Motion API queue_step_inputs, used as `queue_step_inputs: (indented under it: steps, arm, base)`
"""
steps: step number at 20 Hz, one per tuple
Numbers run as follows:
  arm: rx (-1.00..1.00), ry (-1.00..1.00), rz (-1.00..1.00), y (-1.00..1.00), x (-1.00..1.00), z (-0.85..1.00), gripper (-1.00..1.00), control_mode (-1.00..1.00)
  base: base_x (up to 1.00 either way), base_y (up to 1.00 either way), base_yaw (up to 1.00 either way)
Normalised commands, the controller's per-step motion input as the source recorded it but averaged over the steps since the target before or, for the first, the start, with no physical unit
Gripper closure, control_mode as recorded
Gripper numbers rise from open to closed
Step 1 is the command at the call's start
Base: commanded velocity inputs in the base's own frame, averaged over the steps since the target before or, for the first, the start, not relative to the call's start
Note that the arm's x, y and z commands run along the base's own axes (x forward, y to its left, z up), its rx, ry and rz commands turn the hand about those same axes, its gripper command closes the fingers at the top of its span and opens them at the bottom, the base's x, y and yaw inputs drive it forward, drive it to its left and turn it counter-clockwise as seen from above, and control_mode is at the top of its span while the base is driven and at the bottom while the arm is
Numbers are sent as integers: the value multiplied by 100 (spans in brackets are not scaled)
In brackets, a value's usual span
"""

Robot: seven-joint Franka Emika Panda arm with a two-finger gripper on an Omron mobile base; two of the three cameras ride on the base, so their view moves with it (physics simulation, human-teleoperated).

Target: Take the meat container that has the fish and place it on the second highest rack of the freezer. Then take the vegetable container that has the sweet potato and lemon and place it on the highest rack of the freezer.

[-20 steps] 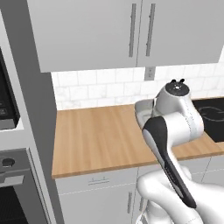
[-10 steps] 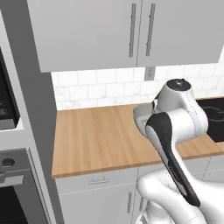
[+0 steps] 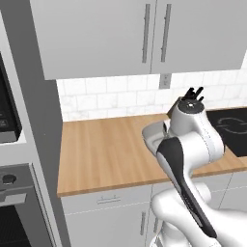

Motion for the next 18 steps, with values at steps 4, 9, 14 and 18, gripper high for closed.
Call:
queue_step_inputs:
  steps: [4,9,14,18]
  arm:
    - [0,0,0,0,0,0,100,-100]
    - [0,0,0,0,-19,0,100,-100]
    - [0,0,0,0,0,0,100,100]
    - [0,0,0,0,0,0,100,100]
  base:
    - [0,0,0]
    - [0,0,0]
    - [-57,5,20]
    - [-57,30,47]
